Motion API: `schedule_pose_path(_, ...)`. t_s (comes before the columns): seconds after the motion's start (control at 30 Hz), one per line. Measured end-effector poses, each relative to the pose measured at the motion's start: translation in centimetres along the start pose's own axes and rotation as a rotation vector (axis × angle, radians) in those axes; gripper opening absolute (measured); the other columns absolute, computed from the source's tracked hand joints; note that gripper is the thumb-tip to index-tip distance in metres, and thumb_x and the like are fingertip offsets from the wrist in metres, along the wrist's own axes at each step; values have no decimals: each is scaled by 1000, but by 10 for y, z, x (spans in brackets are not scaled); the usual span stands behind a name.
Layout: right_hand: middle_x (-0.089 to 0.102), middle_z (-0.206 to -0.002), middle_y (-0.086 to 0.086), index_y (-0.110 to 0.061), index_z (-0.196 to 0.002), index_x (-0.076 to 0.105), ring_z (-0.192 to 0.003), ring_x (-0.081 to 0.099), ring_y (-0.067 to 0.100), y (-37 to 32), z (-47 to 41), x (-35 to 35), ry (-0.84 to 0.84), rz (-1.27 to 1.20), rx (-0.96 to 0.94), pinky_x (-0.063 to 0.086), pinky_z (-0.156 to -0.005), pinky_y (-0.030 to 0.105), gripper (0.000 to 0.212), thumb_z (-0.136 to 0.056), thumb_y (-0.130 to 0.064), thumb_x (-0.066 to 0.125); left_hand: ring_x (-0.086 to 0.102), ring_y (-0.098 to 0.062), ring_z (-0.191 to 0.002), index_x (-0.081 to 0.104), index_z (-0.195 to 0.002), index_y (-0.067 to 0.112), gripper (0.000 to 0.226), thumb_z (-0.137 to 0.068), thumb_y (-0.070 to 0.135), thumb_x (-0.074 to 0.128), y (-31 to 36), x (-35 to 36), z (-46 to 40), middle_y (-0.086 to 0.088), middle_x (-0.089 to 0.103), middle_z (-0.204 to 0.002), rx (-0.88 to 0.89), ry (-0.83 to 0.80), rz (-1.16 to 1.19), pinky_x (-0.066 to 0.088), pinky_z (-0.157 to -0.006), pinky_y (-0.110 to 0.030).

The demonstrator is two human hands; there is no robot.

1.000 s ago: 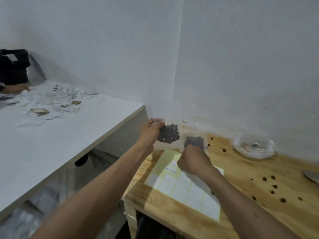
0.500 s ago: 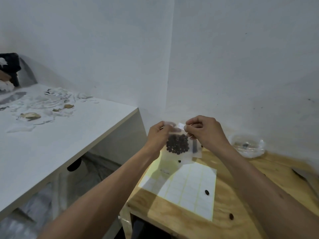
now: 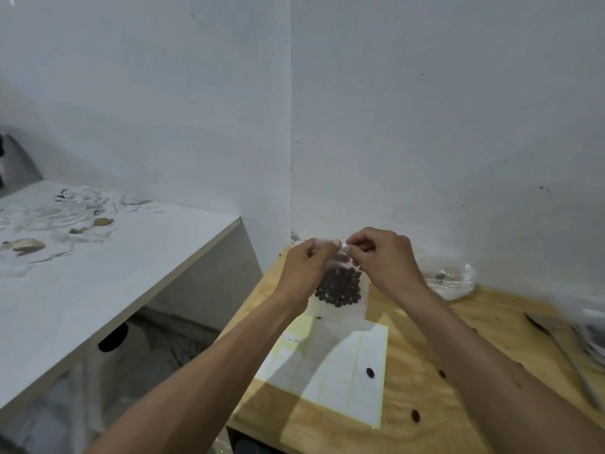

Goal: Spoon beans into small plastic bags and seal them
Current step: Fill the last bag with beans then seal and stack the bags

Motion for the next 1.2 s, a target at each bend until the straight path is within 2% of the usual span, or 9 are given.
schedule_pose_path(0.17,72,-83,-12,-26,-98,75,-78,68,9,6,8,-1,70,97,22,57,-76,34,11,-88,-30,73,77,-21,-84,68,-99,-6,24,-96,17,70,-4,6,-2,-10,79,-91,26,24,15,52,-90,-32)
schedule_pose_path(0.23,67,-96,-14,-30,-106,68,-84,64,8,10,14,0,171,141,55,54,-77,34,26,-85,-42,75,77,-21,-79,71,-97,-3,19,-95,16,71,-4,9,-1,-10,79,-92,14,42,46,51,-84,-28)
schedule_pose_path(0.37,62,-115,-5,-18,-124,58,-100,62,14,18,17,-3,147,-250,311,51,-86,31,65,-74,-50,84,76,-24,-85,74,-94,8,7,-93,15,72,-3,15,-1,-12,79,-94,-19,23,125,56,-85,-32)
schedule_pose_path(0.5,79,-86,6,1,-95,74,-78,74,17,21,18,-9,33,-605,406,57,-78,33,40,-78,-33,85,76,-28,-88,76,-92,2,9,-92,9,72,-2,24,0,-15,78,-91,-33,30,164,60,-79,-31)
schedule_pose_path(0.67,78,-74,1,-9,-78,76,-67,72,13,22,24,-15,106,-671,472,56,-69,26,18,-79,-24,84,74,-37,-98,77,-94,-3,11,-89,5,73,-3,39,3,-21,77,-97,-53,75,177,59,-93,-42)
schedule_pose_path(0.9,79,-77,0,-3,-85,74,-75,70,15,33,28,-25,173,-656,508,53,-76,28,18,-87,-20,76,68,-11,-63,76,-66,13,21,-83,1,74,1,64,7,0,74,-67,-108,139,161,53,-61,-17)
schedule_pose_path(0.97,79,-79,-3,-6,-87,74,-80,70,15,39,28,-34,148,-594,496,51,-76,29,19,-92,-24,70,69,-13,-68,78,-64,16,17,-79,8,77,2,73,5,2,75,-68,-136,157,140,54,-69,-22)
schedule_pose_path(1.07,78,-88,-4,-13,-94,74,-83,70,14,53,32,-57,-5,-461,470,52,-72,27,22,-93,-34,66,69,-21,-80,81,-76,13,4,-78,15,79,2,90,-2,-1,76,-76,-160,185,121,53,-80,-32)
schedule_pose_path(1.2,78,-101,6,-12,-103,71,-89,75,19,93,49,-104,-81,-382,517,60,-80,35,25,-84,-25,80,64,-15,-69,72,-89,0,19,-89,18,77,-3,132,-9,-6,67,-76,-152,16,22,49,-61,-23)
Point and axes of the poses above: each hand's wrist, its own z-axis away from the middle knuckle, its own x-axis out of the palm, y = z × x, the point moved 1 cm from there along -z, towards the middle knuckle
